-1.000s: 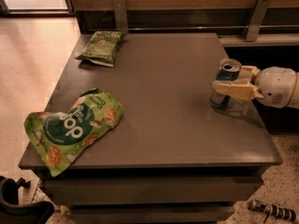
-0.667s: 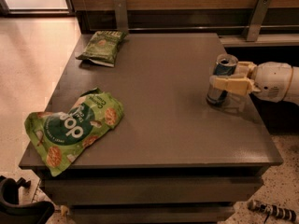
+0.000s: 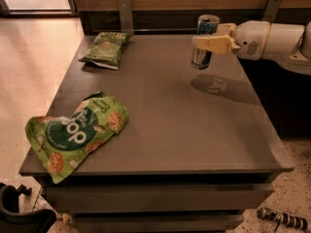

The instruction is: Move redbull can near green jalapeno chip bag

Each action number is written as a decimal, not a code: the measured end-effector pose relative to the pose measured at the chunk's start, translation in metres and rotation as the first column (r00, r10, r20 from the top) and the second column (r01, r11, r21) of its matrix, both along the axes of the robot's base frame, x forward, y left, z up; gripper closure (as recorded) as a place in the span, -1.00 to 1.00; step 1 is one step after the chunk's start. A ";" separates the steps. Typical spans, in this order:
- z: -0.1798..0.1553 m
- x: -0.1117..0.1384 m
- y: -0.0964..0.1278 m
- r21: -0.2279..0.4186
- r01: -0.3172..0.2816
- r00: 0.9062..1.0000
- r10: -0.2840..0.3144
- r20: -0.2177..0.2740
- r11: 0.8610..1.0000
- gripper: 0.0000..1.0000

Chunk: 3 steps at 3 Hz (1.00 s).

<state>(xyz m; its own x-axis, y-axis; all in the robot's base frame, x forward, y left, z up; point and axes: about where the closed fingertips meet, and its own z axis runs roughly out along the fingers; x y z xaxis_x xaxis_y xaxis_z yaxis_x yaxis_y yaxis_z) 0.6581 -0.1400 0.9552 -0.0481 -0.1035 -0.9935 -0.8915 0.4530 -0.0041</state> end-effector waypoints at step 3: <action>-0.006 0.105 0.116 0.017 -0.073 0.997 0.072 0.032 0.997 1.00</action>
Offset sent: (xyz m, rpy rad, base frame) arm 0.1312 0.1429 -0.0042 0.0456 -0.0601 0.0836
